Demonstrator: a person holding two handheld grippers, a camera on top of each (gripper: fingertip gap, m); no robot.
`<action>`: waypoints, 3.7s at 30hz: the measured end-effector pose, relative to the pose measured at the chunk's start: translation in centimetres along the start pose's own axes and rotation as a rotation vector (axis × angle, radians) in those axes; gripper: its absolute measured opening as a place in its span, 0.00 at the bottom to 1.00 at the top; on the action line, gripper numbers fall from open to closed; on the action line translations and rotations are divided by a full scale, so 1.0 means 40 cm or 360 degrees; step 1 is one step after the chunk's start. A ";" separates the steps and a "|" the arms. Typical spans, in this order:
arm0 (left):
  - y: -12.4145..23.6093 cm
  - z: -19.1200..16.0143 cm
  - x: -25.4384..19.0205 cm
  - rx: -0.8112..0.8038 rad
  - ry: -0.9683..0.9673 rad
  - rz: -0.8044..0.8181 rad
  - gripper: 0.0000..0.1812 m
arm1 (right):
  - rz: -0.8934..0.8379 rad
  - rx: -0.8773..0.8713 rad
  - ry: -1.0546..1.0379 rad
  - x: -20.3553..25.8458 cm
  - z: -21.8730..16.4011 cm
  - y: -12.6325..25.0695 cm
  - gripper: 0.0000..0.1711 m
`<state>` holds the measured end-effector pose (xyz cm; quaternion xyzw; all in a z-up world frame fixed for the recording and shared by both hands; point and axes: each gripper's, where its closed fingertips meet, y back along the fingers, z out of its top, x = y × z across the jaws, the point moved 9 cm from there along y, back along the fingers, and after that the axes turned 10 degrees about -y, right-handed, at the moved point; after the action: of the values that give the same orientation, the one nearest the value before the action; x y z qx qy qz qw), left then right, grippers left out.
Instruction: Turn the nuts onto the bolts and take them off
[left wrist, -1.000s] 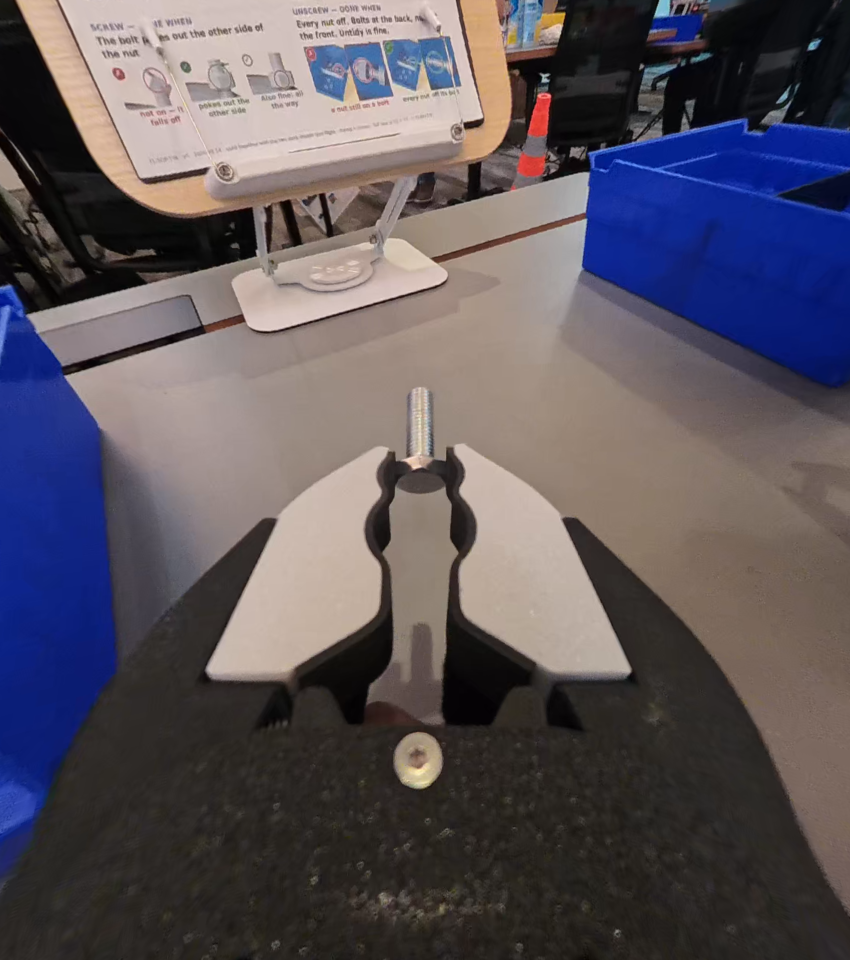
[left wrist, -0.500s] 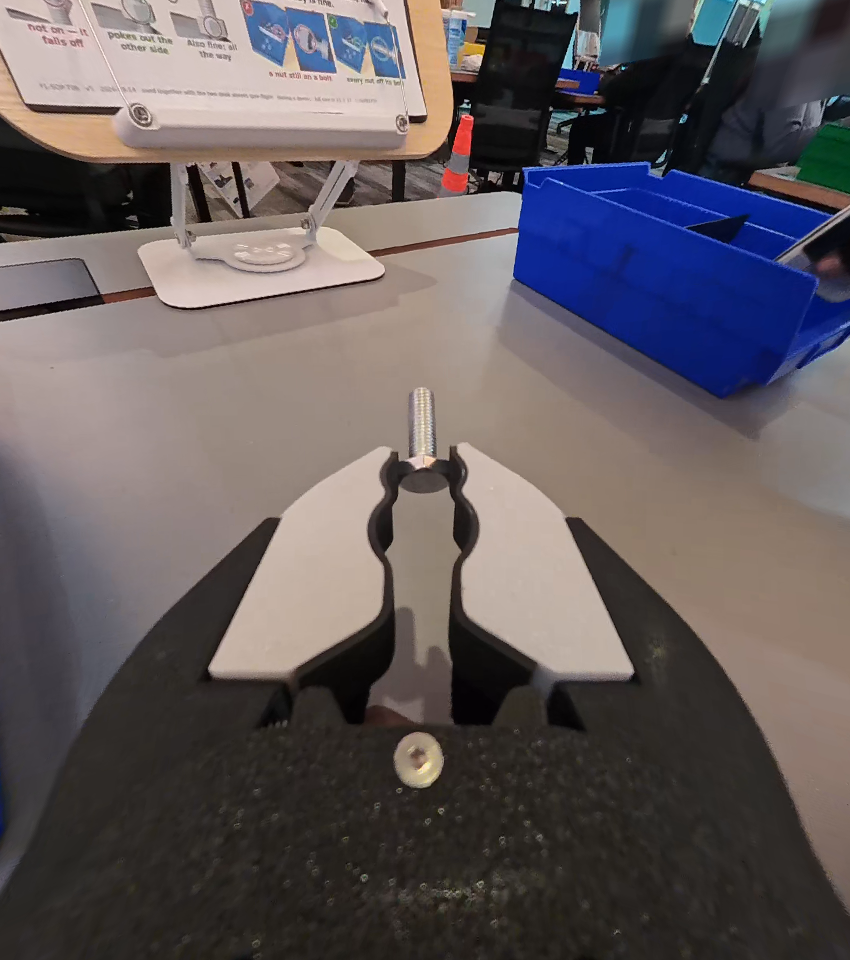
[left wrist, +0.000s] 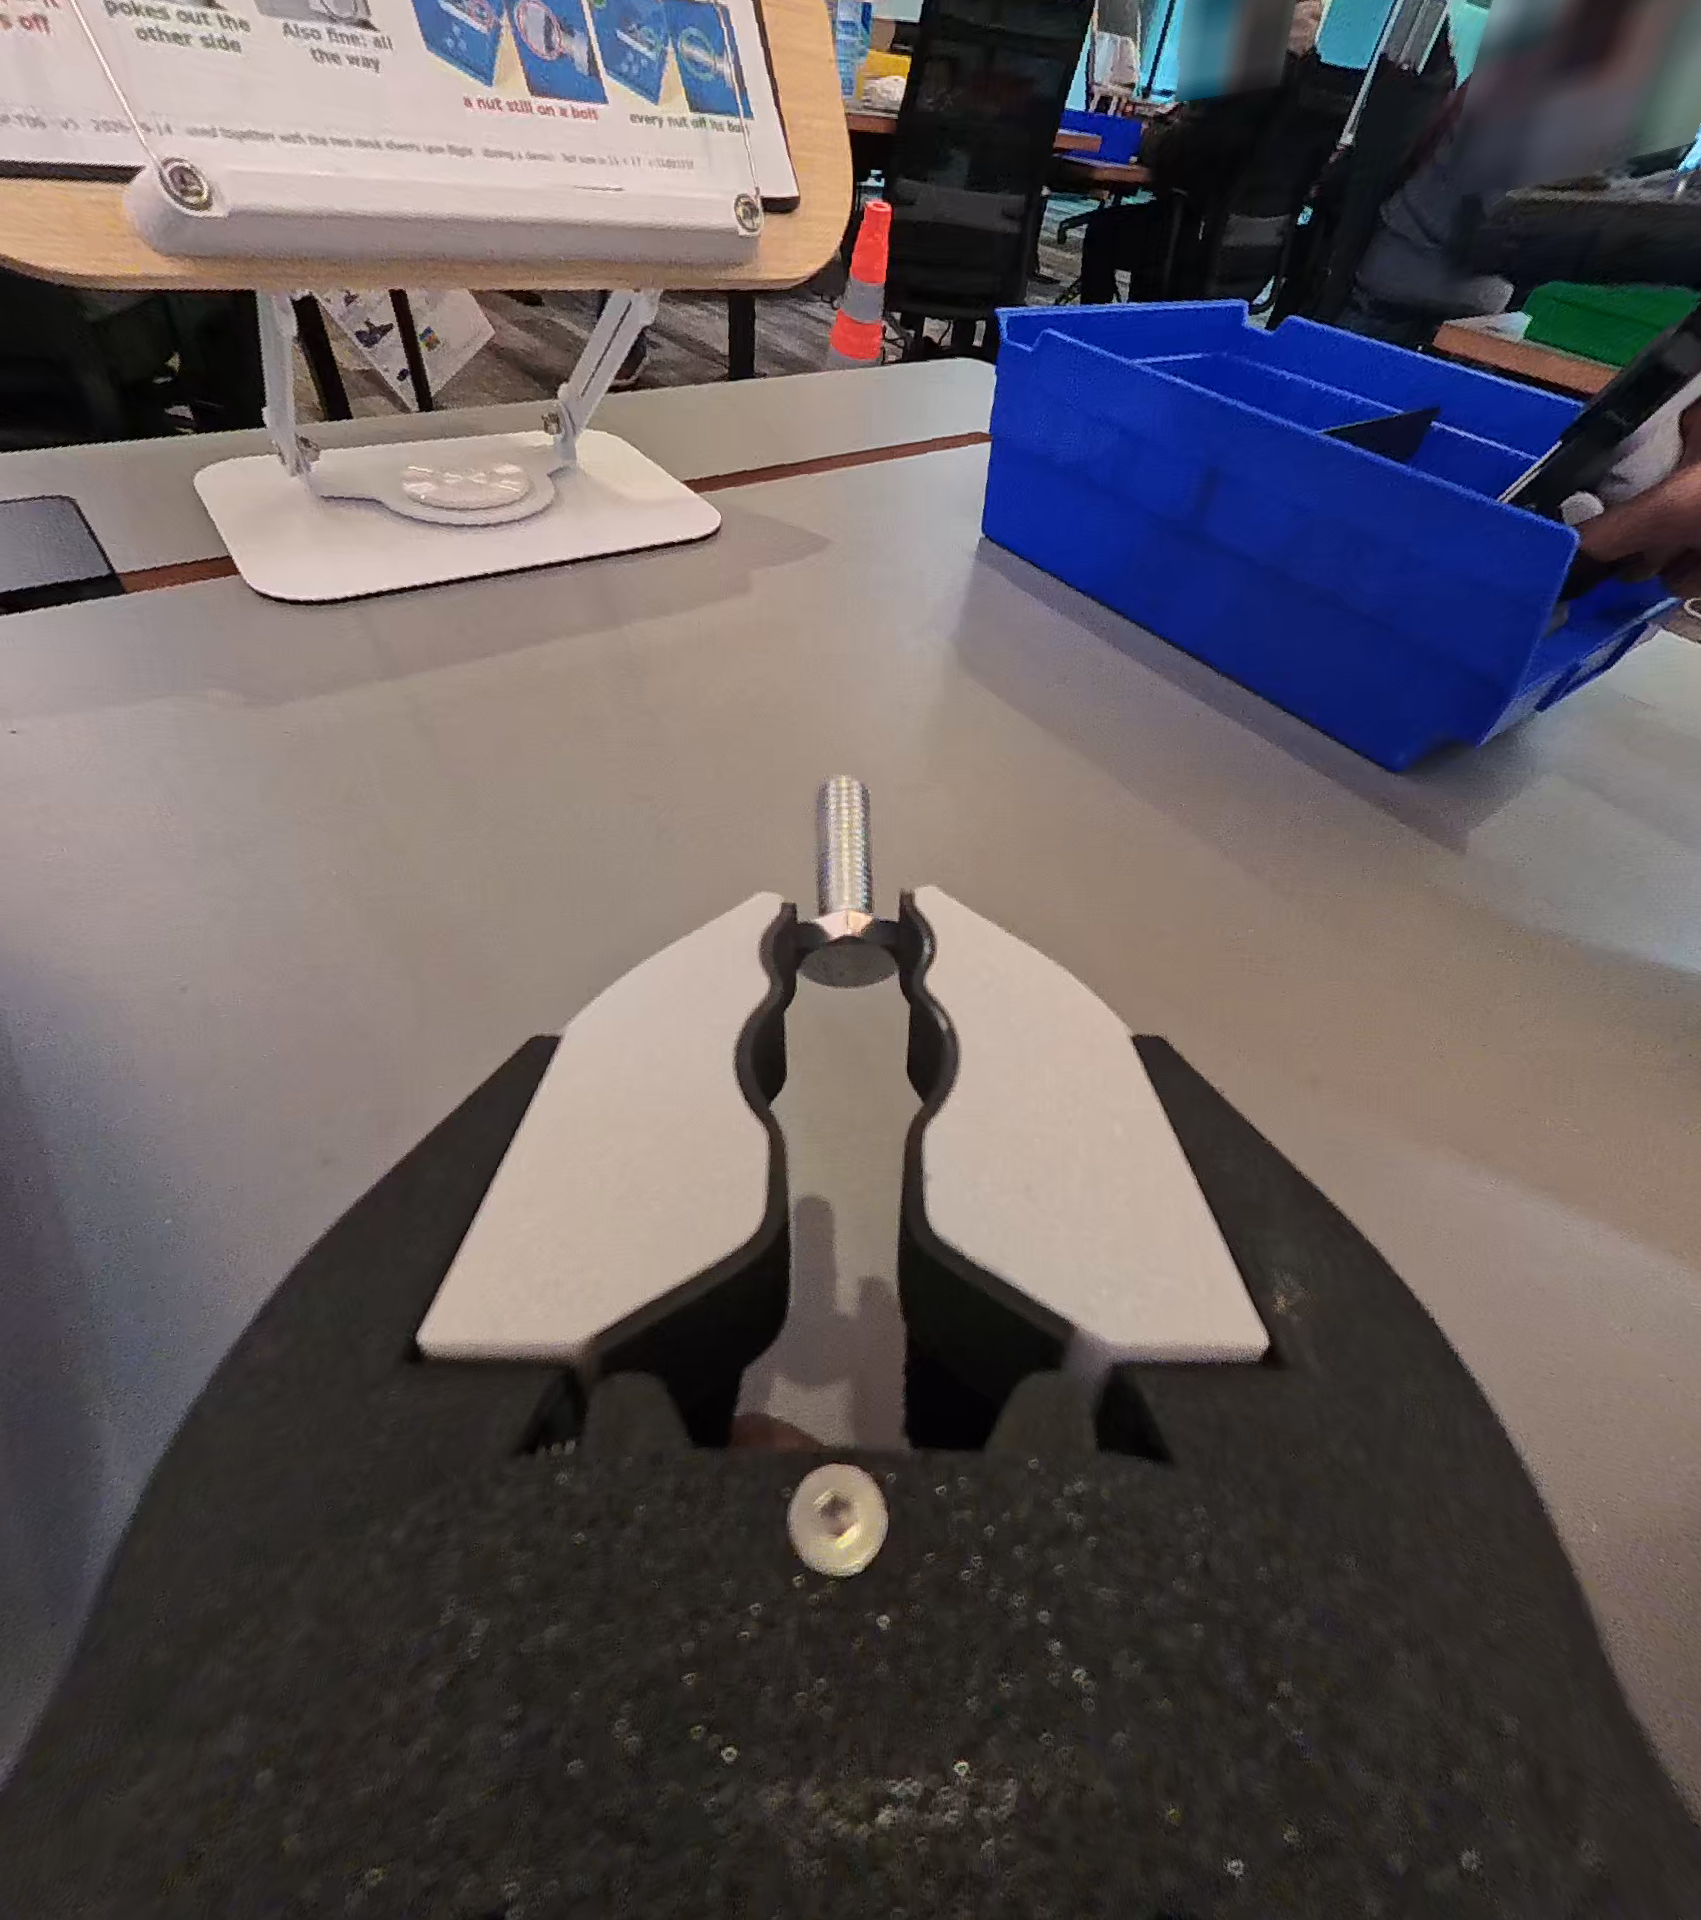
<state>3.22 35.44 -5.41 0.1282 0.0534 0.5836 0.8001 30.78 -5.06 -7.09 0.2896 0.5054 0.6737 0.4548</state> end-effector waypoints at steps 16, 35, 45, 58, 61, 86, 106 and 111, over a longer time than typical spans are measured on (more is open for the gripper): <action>0.010 0.006 0.008 -0.0069 -0.0035 0.0054 0.10 | 0.1516 -0.1705 0.0218 0.584 -0.108 0.217 0.34; 0.019 0.095 -0.018 -0.0128 -0.0610 -0.0716 0.10 | 0.1900 -0.1335 0.0753 0.670 -0.121 0.224 0.23; -0.012 0.139 -0.048 -0.0028 -0.0794 -0.1205 0.10 | 0.1910 -0.1274 0.1350 0.715 -0.137 0.247 0.08; 0.018 0.121 -0.028 -0.0329 -0.0458 -0.0768 0.20 | 0.1895 -0.1321 0.1177 0.680 -0.134 0.246 0.05; 0.035 0.088 -0.029 -0.0279 -0.0322 -0.0414 0.24 | 0.1784 -0.1395 0.0966 0.665 -0.141 0.236 0.06; 0.017 0.004 -0.046 -0.0084 -0.0216 0.0340 0.25 | 0.1053 -0.1837 0.0362 0.580 -0.144 0.248 0.06; 0.020 0.004 -0.051 -0.0112 -0.0231 0.0281 0.25 | 0.0774 -0.0258 0.1173 0.074 0.403 -0.026 0.06; 0.021 0.005 -0.058 -0.0123 -0.0266 0.0275 0.25 | 0.0756 -0.0062 0.1309 0.089 0.412 -0.088 0.06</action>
<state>1.75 33.47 -5.15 0.1494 -0.0474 0.6393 0.7528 44.42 5.31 -5.35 0.0978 0.5506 0.8272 0.0555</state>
